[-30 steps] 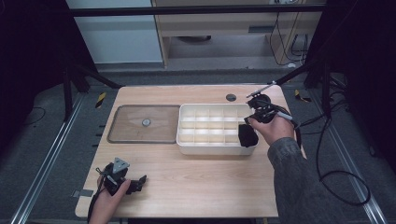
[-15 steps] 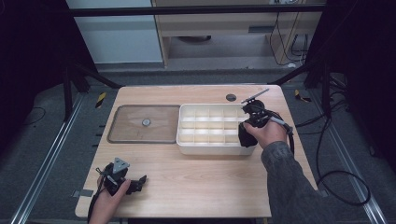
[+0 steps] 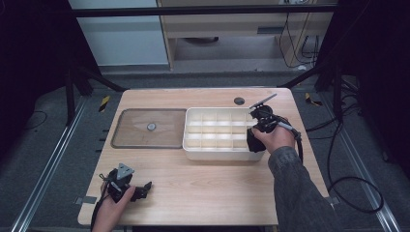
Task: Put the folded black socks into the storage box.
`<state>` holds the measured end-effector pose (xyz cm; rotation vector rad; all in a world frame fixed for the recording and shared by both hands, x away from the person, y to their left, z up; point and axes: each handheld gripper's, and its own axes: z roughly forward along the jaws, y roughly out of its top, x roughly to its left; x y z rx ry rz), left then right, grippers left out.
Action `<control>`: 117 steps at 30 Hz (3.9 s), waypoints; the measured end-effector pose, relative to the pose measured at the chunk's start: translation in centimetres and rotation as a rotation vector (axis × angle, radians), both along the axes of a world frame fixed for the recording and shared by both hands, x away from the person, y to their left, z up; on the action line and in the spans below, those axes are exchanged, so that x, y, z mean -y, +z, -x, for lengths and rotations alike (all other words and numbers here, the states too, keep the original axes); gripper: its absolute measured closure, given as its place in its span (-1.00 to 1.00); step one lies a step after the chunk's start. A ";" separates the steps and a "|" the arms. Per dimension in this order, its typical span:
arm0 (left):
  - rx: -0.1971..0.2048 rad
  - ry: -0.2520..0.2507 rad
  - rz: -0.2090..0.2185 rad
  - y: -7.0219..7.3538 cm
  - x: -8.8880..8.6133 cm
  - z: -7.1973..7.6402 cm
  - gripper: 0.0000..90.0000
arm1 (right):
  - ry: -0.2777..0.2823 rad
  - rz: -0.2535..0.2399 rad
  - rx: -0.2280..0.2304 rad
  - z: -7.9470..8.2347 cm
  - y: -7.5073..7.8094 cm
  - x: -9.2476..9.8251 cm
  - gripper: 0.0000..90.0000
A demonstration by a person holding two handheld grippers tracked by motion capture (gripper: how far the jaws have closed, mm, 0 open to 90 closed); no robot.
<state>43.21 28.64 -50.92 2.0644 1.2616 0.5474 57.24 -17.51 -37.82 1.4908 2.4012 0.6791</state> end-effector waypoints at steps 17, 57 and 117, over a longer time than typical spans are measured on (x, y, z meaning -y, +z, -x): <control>0.000 -0.006 -0.003 0.0 0.0 0.0 -1.00 | -0.055 0.016 -0.015 -0.4 -1.1 1.8 1.00; 0.000 -0.012 -0.006 0.0 0.1 0.0 -1.00 | -0.005 0.027 -0.100 0.8 -4.8 1.4 1.00; -0.001 -0.020 -0.004 0.0 0.3 0.1 -1.00 | -0.003 0.016 -0.186 0.3 -6.1 1.2 1.00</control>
